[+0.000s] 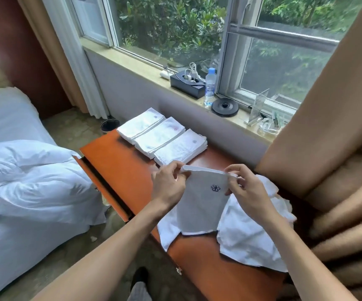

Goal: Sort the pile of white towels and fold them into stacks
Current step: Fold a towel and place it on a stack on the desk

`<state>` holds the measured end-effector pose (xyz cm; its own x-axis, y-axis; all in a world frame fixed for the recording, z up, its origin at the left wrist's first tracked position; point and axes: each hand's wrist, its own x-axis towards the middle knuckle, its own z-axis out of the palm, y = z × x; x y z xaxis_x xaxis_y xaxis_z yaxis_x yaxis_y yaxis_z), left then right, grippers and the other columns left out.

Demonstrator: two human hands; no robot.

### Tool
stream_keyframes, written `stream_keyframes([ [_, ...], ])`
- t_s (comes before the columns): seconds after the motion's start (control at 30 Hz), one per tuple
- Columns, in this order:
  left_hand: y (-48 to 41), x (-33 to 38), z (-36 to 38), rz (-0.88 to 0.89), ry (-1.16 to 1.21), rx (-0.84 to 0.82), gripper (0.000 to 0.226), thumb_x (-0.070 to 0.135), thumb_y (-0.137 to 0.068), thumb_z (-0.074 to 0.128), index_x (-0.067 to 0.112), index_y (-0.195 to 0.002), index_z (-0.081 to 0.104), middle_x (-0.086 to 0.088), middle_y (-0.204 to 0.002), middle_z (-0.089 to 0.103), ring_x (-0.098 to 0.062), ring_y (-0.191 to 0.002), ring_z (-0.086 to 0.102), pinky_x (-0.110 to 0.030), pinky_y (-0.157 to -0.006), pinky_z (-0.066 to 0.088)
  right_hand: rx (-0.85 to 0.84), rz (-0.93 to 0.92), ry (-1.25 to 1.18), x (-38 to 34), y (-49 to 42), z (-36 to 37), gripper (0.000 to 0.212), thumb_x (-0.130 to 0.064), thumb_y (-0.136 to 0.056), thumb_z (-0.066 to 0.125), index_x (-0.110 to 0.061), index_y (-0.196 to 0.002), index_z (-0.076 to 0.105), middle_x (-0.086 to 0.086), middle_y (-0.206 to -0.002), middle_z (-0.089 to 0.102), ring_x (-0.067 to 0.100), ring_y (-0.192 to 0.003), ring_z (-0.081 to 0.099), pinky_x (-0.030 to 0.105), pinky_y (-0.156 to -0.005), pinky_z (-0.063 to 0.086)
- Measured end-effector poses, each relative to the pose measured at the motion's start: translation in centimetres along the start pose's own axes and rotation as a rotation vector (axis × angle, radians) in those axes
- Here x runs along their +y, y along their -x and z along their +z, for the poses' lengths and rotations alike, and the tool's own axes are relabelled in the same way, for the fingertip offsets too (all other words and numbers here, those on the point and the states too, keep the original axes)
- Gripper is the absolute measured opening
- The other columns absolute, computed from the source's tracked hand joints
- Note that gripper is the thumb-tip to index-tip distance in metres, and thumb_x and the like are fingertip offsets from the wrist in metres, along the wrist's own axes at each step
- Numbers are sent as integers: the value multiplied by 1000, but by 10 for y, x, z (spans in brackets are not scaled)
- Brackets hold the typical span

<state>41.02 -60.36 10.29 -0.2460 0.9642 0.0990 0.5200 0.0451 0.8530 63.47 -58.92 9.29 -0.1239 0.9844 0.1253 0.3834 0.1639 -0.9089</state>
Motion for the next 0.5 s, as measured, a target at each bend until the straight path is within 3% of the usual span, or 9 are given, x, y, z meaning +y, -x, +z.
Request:
stream_keyframes([
  [0.1,-30,-32,-32,-40,95,-11,9,27,-99,67,23,-92,70,0,-89,72,-22,-88,66,-44,-82,55,7,-38,32,-11,-27,47,20,-10,-105,56,-28,-96,57,-10,-79,64,14,-67,70,15,-63,49],
  [0.17,-52,-59,-54,-62,132,-34,9,27,-100,65,22,-94,69,1,-91,73,-19,-87,67,-37,-74,56,-4,-67,108,-18,-44,83,33,4,-102,53,-27,-90,57,0,-84,64,10,-67,67,14,-65,47],
  [0.27,-92,-101,-89,-108,204,-129,11,27,-104,60,18,-98,62,-1,-93,73,-19,-74,71,-30,-63,56,-14,-78,178,-31,-74,136,49,21,-94,48,-26,-85,58,6,-95,62,16,-73,67,24,-73,54],
  [0.33,-120,-122,-111,-121,271,-184,9,21,-105,58,13,-102,59,-5,-95,73,-19,-69,73,-34,-63,60,-6,-94,192,-43,-95,168,52,22,-92,46,-27,-85,61,5,-98,61,17,-76,67,22,-76,54],
  [0.5,-174,-154,-155,-120,343,-227,5,13,-104,59,8,-102,60,-8,-95,74,-19,-78,76,-34,-71,61,41,-89,220,-65,-127,226,52,16,-92,51,-32,-90,69,1,-103,60,12,-84,69,19,-78,52],
])
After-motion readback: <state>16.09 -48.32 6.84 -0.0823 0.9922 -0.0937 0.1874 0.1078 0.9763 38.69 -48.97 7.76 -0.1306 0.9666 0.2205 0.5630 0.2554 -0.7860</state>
